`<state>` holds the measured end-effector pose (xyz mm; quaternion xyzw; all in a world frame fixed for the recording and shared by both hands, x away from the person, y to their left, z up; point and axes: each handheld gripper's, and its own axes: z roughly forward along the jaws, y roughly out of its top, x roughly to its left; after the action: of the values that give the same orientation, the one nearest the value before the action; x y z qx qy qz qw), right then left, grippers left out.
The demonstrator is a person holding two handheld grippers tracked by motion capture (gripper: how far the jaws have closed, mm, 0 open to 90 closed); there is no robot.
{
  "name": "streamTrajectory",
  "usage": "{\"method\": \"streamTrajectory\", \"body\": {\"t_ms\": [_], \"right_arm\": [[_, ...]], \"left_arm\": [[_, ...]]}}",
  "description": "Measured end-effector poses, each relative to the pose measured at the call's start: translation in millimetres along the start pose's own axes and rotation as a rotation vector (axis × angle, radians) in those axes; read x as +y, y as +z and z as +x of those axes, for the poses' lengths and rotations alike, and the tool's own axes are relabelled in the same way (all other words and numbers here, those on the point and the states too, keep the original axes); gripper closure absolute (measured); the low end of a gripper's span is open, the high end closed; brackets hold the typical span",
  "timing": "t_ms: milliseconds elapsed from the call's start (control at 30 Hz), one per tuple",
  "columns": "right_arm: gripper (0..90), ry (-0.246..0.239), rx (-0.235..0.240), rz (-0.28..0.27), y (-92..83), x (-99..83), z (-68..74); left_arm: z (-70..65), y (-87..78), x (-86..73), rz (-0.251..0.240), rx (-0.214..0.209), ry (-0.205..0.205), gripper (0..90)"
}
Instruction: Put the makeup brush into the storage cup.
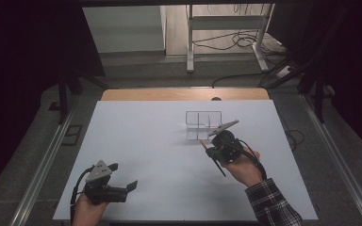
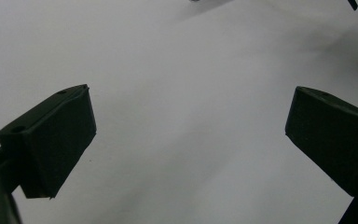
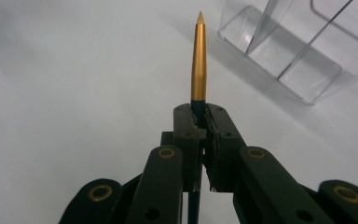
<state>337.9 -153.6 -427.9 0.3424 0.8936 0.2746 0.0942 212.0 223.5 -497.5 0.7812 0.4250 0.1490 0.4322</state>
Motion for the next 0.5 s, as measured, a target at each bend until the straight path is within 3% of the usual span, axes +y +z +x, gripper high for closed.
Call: {"method": "streamTrajectory", "body": {"t_ms": [500], "right_arm": [[83.4, 0.013, -0.001, -0.101, -11.4, 8.0, -1.8]], "left_arm": [[0.0, -0.5, 0.0, -0.004, 0.003, -0.001, 2.0]]}}
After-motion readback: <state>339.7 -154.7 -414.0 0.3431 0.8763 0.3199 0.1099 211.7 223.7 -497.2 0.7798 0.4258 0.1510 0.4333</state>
